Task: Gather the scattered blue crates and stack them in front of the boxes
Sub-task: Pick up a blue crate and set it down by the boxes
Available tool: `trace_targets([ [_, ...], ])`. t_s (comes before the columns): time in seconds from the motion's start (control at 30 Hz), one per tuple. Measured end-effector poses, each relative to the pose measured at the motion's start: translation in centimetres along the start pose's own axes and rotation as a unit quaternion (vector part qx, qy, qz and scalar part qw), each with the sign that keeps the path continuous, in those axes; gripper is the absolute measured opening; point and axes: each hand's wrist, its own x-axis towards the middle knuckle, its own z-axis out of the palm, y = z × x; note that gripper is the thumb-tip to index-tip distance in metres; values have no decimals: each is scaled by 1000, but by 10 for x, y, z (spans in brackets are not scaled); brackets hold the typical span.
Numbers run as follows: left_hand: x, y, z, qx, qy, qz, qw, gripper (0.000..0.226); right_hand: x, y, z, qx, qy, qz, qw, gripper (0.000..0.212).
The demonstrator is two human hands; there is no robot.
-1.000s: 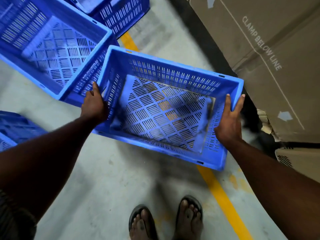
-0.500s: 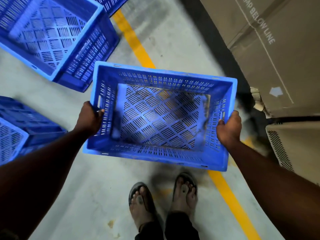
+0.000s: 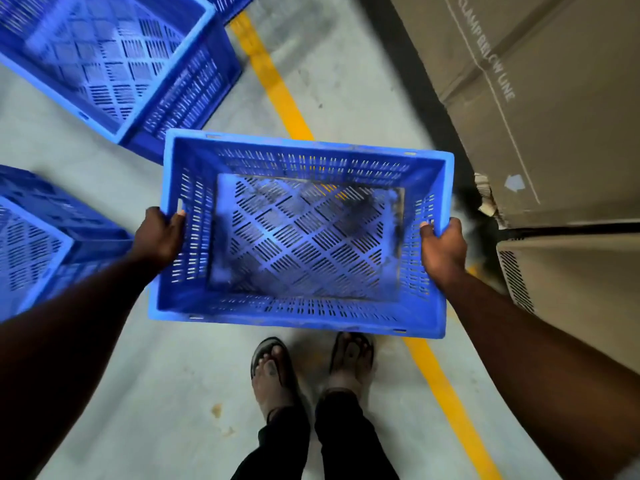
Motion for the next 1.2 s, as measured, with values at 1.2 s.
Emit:
trace_targets([
  [1.2,-355,-148,-265,-156,160,-211,952,46,-317,-205,-129,-217,-112,-295,924,33],
])
